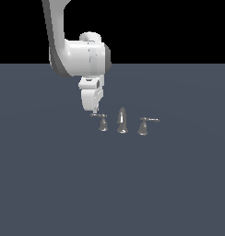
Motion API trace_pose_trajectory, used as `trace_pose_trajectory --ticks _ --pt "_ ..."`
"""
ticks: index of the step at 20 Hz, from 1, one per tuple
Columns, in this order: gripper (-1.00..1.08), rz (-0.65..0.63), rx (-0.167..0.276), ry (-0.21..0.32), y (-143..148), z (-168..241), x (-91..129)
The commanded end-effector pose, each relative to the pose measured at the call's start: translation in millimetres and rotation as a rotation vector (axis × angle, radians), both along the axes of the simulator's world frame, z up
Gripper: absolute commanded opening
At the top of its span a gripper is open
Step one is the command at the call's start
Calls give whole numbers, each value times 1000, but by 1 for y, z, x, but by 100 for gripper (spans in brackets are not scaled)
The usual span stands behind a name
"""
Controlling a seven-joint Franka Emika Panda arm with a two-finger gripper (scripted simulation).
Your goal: Turn on the faucet by rotating a designated handle.
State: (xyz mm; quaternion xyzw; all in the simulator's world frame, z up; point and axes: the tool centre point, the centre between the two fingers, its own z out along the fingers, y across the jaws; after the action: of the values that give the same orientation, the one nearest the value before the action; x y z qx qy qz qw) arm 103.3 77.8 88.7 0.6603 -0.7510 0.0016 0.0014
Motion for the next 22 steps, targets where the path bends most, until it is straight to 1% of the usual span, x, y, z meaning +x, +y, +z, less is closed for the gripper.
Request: trace_pose_trajectory --ticks 1,6,12,22 --pt "-100 -30 1 -1 -4 -6 6" --pt "-100 -58 3 0 -9 -12 12" --pt "-100 -59 4 0 -9 -12 12" --pt "-100 -60 4 0 12 -12 -15"
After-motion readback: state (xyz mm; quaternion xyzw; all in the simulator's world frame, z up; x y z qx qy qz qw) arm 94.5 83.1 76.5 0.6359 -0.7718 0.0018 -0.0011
